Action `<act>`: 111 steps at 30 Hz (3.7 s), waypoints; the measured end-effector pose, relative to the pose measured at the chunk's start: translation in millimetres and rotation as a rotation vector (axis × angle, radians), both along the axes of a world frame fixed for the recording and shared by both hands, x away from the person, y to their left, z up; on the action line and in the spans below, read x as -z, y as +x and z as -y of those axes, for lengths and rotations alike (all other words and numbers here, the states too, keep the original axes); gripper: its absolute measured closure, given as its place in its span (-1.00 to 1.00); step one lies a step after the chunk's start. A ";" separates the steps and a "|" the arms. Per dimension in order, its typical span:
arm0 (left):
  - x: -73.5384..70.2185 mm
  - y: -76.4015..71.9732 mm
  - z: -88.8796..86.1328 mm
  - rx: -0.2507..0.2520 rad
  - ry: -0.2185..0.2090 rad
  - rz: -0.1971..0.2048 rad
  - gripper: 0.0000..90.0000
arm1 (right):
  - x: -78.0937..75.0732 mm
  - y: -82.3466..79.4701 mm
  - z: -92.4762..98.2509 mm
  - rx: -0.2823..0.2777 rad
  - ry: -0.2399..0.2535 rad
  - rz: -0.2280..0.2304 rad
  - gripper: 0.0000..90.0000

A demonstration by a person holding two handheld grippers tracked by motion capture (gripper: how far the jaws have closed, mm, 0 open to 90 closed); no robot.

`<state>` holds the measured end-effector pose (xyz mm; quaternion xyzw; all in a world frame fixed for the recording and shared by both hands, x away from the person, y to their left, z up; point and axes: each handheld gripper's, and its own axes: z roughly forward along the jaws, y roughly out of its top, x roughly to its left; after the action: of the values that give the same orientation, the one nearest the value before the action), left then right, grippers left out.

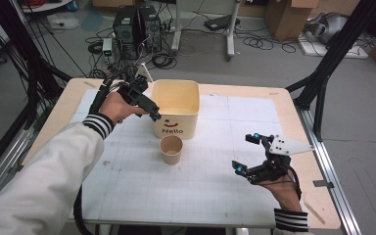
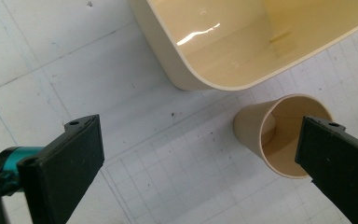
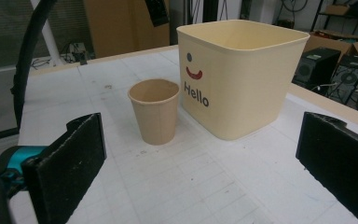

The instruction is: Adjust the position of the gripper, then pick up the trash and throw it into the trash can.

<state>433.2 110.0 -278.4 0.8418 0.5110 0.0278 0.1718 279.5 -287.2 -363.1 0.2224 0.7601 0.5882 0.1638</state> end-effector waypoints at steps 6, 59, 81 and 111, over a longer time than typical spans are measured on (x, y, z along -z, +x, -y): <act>-0.3 -0.5 -0.9 -0.001 -0.004 0.006 -0.96 | -0.1 -0.6 -0.2 0.000 0.002 -0.002 -0.99; -5.0 -36.5 41.8 0.233 -0.006 0.014 -0.96 | -0.3 -0.6 -0.8 -0.001 -0.006 0.002 -0.99; -0.1 -39.6 60.5 0.437 0.001 0.006 -0.96 | -0.7 -0.8 -1.3 0.000 -0.007 0.004 -0.99; 2.9 -36.1 64.5 0.434 0.012 -0.002 -0.96 | -0.6 -0.6 -0.9 -0.003 -0.005 0.004 -0.99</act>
<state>397.0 45.5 -281.3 0.9330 0.3180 -0.0073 0.1683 278.8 -286.2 -362.5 0.2196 0.7615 0.5872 0.1649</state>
